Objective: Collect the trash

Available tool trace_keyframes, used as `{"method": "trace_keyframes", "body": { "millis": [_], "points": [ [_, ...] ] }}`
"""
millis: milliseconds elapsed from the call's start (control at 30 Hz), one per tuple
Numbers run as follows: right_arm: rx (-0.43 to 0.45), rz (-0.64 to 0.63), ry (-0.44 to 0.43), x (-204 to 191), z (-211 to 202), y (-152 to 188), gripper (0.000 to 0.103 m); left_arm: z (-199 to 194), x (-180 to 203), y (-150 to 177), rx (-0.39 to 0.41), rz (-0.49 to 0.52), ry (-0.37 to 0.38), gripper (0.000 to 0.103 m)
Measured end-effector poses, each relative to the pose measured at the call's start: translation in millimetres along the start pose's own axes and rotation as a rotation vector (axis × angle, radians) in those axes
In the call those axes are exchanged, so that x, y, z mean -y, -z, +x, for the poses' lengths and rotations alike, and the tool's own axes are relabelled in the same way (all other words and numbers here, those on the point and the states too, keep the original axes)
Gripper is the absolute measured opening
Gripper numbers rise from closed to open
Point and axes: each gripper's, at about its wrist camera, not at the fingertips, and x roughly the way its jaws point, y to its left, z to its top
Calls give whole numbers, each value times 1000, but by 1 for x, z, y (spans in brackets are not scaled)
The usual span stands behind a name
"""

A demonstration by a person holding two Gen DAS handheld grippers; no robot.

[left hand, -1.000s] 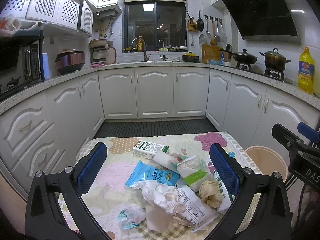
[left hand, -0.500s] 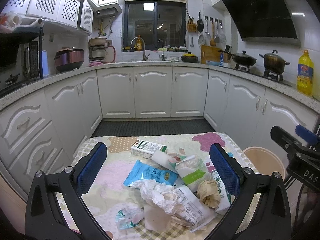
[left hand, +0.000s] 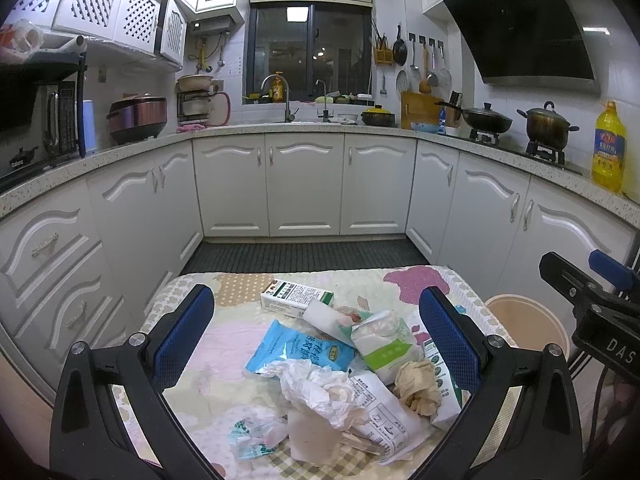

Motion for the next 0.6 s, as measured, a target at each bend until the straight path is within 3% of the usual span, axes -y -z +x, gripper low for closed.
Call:
{"method": "trace_keyframes", "body": {
  "millis": [600],
  "points": [
    [-21,-11,-2,0,7,1,94,3,-1,4,-11,-3,-1,102]
  ]
}}
